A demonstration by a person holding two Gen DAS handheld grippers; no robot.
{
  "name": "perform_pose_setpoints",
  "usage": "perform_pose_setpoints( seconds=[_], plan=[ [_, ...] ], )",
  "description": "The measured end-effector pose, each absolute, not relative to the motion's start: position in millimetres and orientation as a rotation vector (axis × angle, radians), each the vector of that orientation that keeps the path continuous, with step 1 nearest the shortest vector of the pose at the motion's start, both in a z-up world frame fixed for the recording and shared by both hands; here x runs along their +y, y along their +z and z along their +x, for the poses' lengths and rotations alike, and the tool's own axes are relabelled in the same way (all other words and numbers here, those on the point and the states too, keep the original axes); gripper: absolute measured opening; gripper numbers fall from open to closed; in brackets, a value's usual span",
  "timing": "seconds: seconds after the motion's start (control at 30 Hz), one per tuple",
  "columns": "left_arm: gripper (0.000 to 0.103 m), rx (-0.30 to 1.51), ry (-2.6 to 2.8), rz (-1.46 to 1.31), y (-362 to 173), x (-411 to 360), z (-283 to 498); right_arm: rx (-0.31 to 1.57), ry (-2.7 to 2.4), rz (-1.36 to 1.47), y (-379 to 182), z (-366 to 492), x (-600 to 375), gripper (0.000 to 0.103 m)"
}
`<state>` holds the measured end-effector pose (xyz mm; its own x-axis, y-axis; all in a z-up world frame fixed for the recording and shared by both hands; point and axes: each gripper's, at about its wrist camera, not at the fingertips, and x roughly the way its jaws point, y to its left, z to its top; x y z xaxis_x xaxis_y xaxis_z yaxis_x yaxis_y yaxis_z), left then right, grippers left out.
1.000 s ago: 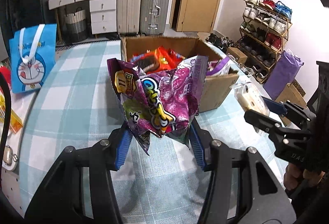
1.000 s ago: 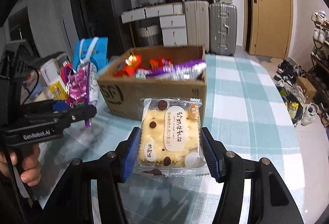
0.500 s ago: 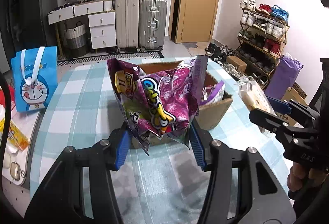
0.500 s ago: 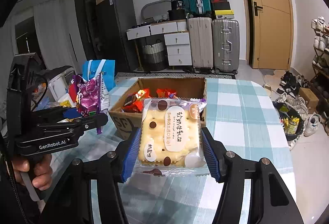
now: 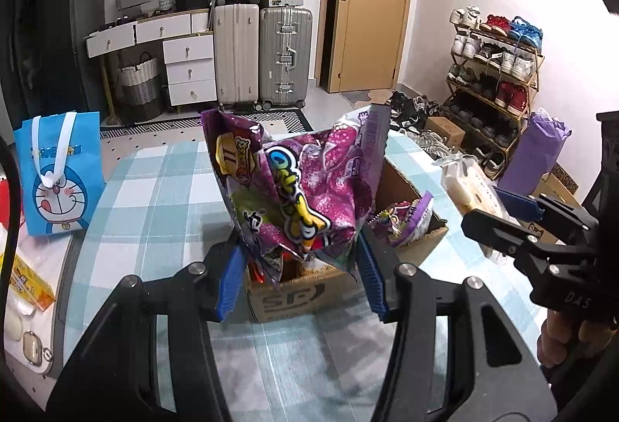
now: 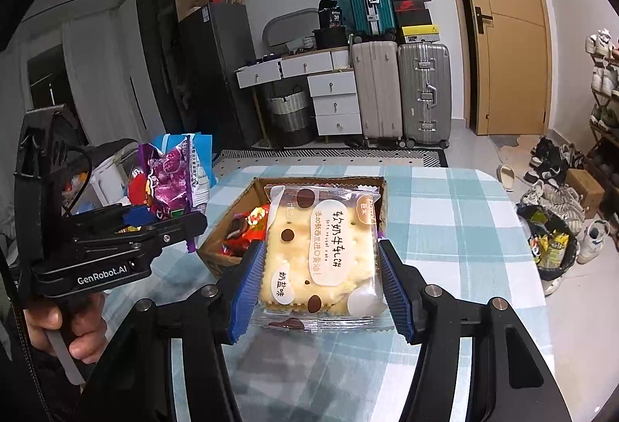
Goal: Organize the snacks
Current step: 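Lift both held packs and carry them over the box opening, then lower both packs into the box and open both grippers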
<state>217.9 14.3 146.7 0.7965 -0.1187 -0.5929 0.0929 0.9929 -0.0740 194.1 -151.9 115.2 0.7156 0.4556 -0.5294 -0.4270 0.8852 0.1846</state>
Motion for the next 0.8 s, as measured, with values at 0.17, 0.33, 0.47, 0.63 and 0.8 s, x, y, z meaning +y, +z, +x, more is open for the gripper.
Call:
perform_pose_setpoints(
  seconds=[0.17, 0.33, 0.47, 0.63, 0.8],
  plan=[
    [0.05, 0.649, -0.114, -0.043, 140, 12, 245, 0.601, 0.494, 0.047, 116, 205, -142, 0.059],
    [0.05, 0.67, -0.122, -0.029, 131, 8, 270, 0.602, 0.49, 0.059, 116, 220, -134, 0.059],
    [0.05, 0.685, -0.121, -0.034, 123, 10, 289, 0.613, 0.49, 0.097, 114, 234, -133, 0.059],
    [0.05, 0.698, -0.114, -0.029, 115, 12, 312, 0.617, 0.476, 0.121, 109, 249, -131, 0.059],
    [0.05, 0.708, -0.114, -0.027, 109, 9, 330, 0.63, 0.478, 0.135, 104, 263, -128, 0.059]
  ],
)
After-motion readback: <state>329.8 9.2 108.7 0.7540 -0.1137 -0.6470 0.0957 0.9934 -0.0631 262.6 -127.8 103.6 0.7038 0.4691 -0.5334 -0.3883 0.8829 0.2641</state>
